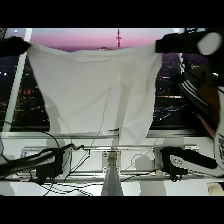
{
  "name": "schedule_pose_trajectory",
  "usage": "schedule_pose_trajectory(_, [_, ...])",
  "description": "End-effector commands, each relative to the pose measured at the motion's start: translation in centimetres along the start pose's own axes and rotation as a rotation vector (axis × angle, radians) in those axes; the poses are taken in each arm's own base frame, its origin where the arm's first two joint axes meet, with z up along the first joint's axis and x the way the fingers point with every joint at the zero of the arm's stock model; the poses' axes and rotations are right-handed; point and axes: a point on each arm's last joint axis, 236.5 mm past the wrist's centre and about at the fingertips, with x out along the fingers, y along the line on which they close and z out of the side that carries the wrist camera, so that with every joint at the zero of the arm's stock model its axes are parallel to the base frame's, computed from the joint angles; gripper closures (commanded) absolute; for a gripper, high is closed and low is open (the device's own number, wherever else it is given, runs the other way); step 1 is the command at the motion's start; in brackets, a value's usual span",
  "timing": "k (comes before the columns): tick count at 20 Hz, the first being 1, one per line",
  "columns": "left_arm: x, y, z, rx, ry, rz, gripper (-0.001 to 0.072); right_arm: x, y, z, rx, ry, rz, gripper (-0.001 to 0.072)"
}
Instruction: Fold the clothes and pants, and hang the long-sleeved shirts on hangers.
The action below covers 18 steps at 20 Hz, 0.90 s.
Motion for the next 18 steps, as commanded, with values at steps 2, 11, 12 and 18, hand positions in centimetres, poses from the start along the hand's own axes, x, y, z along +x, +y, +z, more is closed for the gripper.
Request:
schedule_pose_trajectory(2, [11.4, 3.1, -4.9, -0.039, 0.104, 0.037, 0.0689, 11.2, -2.9, -4.3, 0.116, 0.108, -0.028, 0.0701])
schedule_pose_trajectory(11, [9.6, 4.4, -11.3, -0.108, 0.358, -0.035, 0.069, 8.8, -7.0, -9.3, 0.387, 0.278, 0.234, 0.0704])
schedule_pose_trajectory(12, [9.3, 4.5, -11.9, -0.126, 0.382, -0.039, 0.069, 7.9, -7.3, -10.9, 0.398, 0.343, 0.253, 0.0705])
schedule_pose_trajectory(18, [10.7, 3.3, -14.1, -0.127, 0.458, -0.076, 0.069, 6.9, -6.3, -19.5, 0.539, 0.55, 0.275, 0.0702])
